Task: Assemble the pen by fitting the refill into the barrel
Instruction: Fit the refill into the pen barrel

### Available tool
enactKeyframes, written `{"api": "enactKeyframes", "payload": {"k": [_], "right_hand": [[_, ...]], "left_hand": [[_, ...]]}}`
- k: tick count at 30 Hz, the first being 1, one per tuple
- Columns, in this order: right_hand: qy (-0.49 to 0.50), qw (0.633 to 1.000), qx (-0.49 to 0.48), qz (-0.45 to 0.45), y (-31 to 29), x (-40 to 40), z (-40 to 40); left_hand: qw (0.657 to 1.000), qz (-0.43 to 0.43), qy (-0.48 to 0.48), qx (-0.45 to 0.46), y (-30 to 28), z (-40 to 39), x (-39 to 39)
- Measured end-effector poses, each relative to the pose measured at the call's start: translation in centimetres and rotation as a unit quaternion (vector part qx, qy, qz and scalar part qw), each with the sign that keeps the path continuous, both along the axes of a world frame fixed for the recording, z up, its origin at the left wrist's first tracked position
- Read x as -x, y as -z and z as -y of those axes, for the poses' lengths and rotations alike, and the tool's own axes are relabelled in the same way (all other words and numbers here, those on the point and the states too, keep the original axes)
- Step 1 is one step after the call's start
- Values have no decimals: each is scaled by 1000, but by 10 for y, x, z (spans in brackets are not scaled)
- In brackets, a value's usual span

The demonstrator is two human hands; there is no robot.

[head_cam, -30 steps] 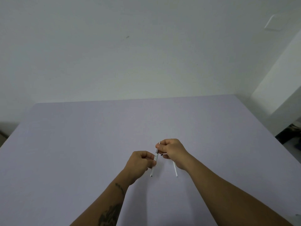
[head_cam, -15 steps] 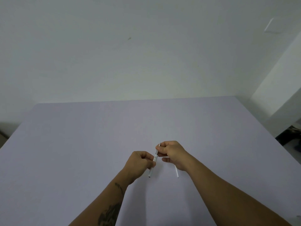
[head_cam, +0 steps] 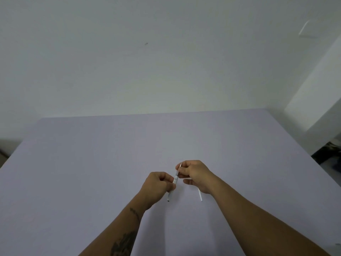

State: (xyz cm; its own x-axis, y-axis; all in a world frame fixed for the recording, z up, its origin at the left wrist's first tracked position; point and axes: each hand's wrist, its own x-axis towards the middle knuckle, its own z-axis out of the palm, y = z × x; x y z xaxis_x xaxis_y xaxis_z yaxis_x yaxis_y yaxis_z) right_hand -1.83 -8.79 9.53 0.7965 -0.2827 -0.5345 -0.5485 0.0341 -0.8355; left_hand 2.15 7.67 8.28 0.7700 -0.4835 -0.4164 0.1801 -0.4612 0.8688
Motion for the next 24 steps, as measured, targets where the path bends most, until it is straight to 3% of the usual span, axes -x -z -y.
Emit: {"api": "enactKeyframes", "payload": {"k": [24], "right_hand": [[-10,1000,5,-1,-1,4,5]], "left_hand": [[1000,9,5,-7,0,4,1]]}}
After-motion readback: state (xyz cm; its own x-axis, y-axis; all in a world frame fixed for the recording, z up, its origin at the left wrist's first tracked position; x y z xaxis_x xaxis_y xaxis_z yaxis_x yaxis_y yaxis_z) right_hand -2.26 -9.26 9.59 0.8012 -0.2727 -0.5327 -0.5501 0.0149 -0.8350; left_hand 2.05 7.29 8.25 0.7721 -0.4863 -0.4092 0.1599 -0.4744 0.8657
